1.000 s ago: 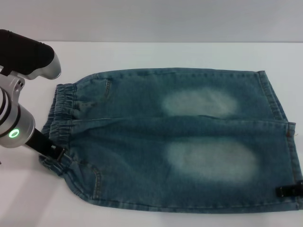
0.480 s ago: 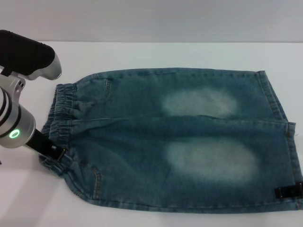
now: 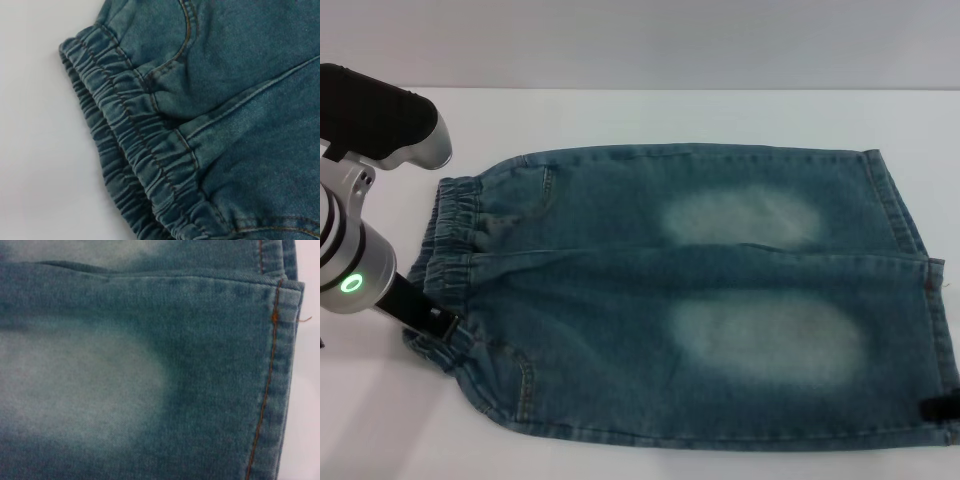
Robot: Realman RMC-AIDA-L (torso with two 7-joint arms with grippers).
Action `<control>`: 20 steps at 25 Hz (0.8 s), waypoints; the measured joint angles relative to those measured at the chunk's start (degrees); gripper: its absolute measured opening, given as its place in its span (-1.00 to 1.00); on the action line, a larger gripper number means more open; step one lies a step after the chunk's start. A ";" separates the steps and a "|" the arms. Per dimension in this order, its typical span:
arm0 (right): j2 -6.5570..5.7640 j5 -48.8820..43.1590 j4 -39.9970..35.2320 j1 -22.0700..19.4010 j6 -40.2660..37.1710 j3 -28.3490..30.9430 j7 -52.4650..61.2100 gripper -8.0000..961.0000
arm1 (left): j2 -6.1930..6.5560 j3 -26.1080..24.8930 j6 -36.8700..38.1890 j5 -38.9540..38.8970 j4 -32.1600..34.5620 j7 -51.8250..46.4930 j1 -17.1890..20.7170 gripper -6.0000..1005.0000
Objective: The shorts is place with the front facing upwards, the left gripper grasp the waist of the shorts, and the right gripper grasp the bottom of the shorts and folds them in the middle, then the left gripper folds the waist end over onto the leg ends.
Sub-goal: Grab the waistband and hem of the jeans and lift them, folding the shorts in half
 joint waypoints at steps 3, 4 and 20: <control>-0.09 -0.01 0.00 0.16 -0.04 -0.39 -0.19 0.18 | 0.00 0.00 0.02 -0.03 0.00 0.02 -0.02 -0.93; -0.12 -0.01 0.00 0.23 -0.02 -0.56 -0.47 0.13 | 0.00 0.00 0.02 -0.04 0.00 0.02 -0.02 -0.93; -0.10 0.59 2.51 0.45 0.19 -1.01 -1.03 -0.94 | 0.00 -0.17 0.71 -0.04 -0.27 -0.14 -0.14 -0.93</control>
